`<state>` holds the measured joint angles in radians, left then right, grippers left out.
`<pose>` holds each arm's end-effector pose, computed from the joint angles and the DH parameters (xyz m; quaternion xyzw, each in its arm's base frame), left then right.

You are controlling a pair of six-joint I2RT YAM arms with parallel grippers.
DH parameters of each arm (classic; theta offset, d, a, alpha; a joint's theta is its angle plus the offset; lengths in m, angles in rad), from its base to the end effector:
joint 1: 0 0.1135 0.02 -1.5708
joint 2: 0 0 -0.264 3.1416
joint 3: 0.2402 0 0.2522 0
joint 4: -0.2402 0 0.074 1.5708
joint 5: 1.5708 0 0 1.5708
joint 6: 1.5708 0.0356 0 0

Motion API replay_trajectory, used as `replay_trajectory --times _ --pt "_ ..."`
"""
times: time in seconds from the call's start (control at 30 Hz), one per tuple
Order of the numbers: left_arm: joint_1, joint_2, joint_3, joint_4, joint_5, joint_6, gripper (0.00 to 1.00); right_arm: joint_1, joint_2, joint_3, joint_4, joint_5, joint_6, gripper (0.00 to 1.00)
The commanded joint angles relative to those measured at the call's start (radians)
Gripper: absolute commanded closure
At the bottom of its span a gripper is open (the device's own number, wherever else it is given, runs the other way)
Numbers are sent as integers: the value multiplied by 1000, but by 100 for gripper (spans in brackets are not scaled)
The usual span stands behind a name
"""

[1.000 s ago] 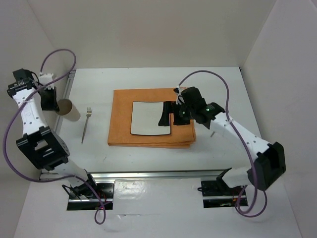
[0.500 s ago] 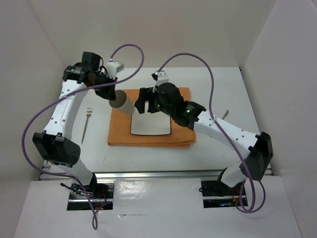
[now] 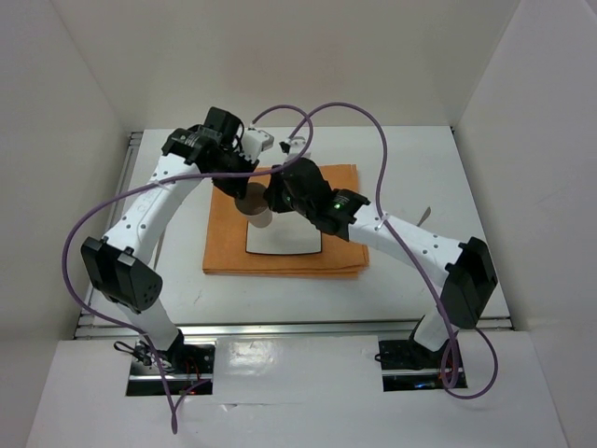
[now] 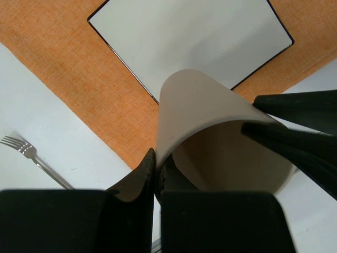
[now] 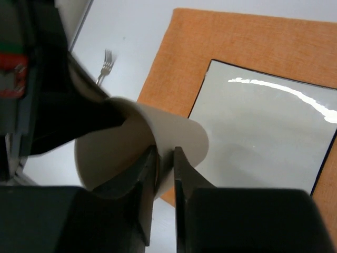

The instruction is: Set the dinner table for one person

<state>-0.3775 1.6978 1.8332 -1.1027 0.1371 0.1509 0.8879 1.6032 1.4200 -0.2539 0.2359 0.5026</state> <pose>0.3236 -0.1336 0.3779 0.2684 0.9142 -0.0985 0.2872 0.2455 0.2886 0.3458 -0.0984 0.8343 0.2654 0.4731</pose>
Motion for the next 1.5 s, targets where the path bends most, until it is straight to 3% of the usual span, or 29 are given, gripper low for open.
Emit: replay_trajectory --times 0.0,0.13,0.33,0.37,0.4,0.43,0.53,0.63,0.73,0.8,0.9,1.17,1.3,1.47 --pt "-14 -13 34 30 -39 -19 100 8 -8 19 -8 54 13 85" --pt "-14 -32 34 30 -13 -19 100 8 3 19 -18 45 13 99" --pt "-14 -72 -29 53 76 4 99 8 23 -15 -18 22 13 100" --pt "-14 -72 -29 63 90 16 94 8 23 -15 -18 22 13 100" --pt "-14 -82 -43 63 90 16 77 -1 23 -24 -9 22 22 100" --pt "-14 -82 -43 72 99 16 67 -1 14 -35 -8 10 22 100" --pt "-14 -92 -43 72 99 16 44 -39 3 -47 -8 -3 48 100" --pt "8 -92 -31 84 99 7 32 -61 -19 -70 2 -15 48 100" --pt "35 -82 -22 84 110 7 31 -86 -28 -79 2 -15 48 100" --pt "77 -82 11 84 75 -11 18 -134 -28 -70 -17 15 39 100" --pt "161 -128 23 118 61 -42 9 -245 -16 -4 -71 37 -22 100" --pt "357 -245 -158 171 1 -24 6 -473 125 149 -108 16 -168 100" --pt "431 -268 -255 182 12 -13 6 -523 207 200 -108 -26 -200 100" --pt "493 -277 -304 182 33 6 6 -547 285 221 -131 28 -225 100"
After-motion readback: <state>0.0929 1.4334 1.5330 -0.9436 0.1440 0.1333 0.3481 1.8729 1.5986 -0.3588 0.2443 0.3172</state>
